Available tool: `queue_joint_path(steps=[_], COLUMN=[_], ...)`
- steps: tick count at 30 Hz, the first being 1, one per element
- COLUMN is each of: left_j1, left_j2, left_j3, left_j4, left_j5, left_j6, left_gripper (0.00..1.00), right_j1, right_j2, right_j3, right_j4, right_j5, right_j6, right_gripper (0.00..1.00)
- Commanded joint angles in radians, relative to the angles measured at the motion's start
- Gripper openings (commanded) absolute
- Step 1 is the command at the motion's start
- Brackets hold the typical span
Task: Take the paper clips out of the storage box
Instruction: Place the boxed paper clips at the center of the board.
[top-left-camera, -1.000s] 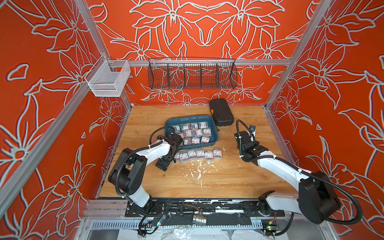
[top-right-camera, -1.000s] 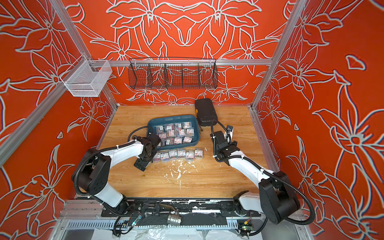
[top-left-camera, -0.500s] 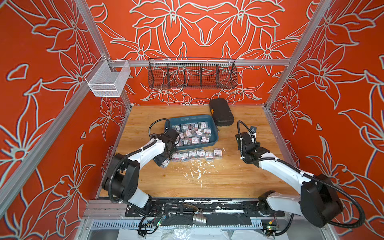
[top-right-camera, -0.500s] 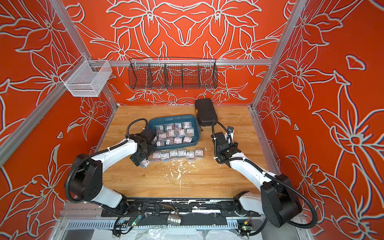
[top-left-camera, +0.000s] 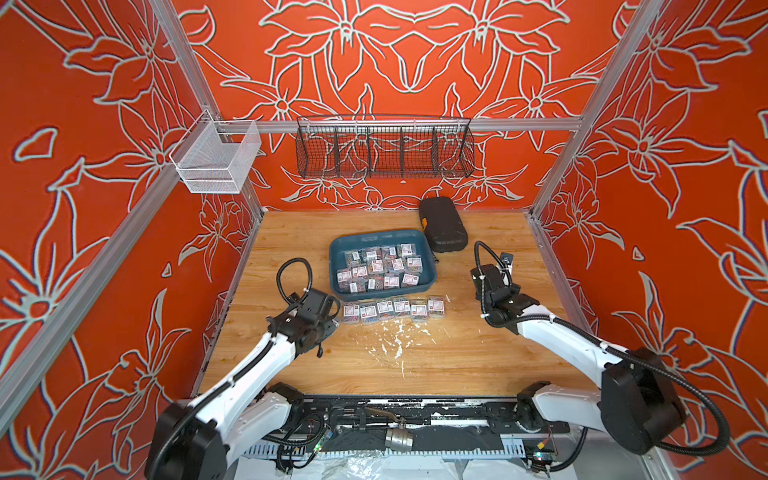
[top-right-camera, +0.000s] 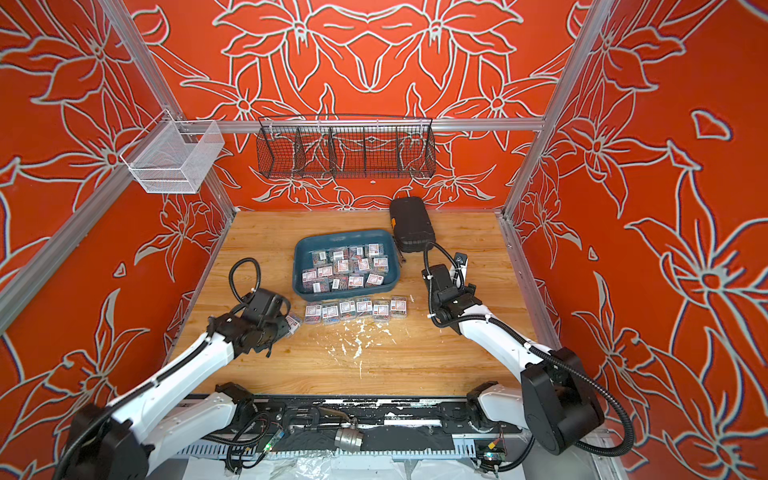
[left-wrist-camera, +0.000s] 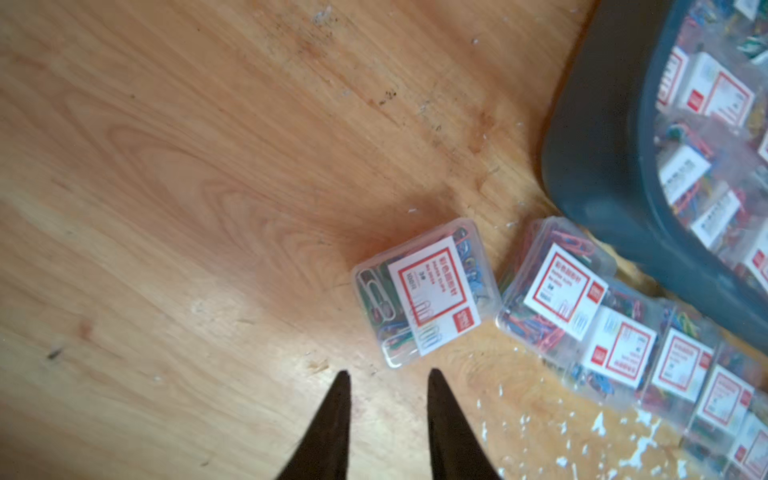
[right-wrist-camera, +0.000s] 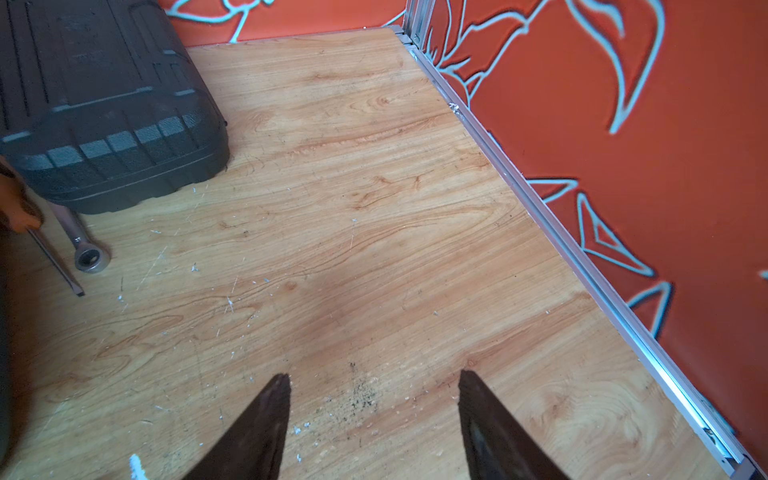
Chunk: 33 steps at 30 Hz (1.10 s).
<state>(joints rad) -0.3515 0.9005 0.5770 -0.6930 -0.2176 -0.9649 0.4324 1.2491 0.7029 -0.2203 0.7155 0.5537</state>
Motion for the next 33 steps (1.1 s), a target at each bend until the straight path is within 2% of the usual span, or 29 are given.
queue_joint_path(steps=[1, 4, 7, 10, 15, 22, 33], left_j1=[0.002, 0.002, 0.002, 0.002, 0.002, 0.003, 0.003], left_j2=[-0.076, -0.096, -0.048, 0.045, 0.174, 0.250, 0.429], left_j3=[-0.033, -0.065, -0.084, -0.057, -0.040, -0.026, 0.045], left_j4=[-0.077, -0.058, 0.009, 0.007, 0.063, 0.094, 0.155], left_j5=[0.008, 0.067, 0.125, 0.095, 0.055, -0.031, 0.030], left_j6=[0.028, 0.038, 0.054, 0.042, 0.033, 0.019, 0.048], left_gripper=[0.21, 0.14, 0.06, 0.00, 0.00, 0.00, 0.00], right_j1=[0.000, 0.000, 0.000, 0.000, 0.000, 0.000, 0.000], right_j2=[-0.004, -0.004, -0.005, -0.012, -0.030, -0.021, -0.023], right_j3=[0.000, -0.001, -0.001, -0.005, -0.020, -0.015, -0.010], right_j4=[-0.008, -0.012, -0.015, -0.016, -0.006, -0.003, -0.010], right_j5=[-0.007, -0.008, -0.010, -0.013, -0.015, -0.013, -0.026], right_j6=[0.008, 0.008, 0.009, 0.011, 0.008, 0.006, 0.007], right_gripper=[0.66, 0.66, 0.66, 0.66, 0.66, 0.66, 0.66])
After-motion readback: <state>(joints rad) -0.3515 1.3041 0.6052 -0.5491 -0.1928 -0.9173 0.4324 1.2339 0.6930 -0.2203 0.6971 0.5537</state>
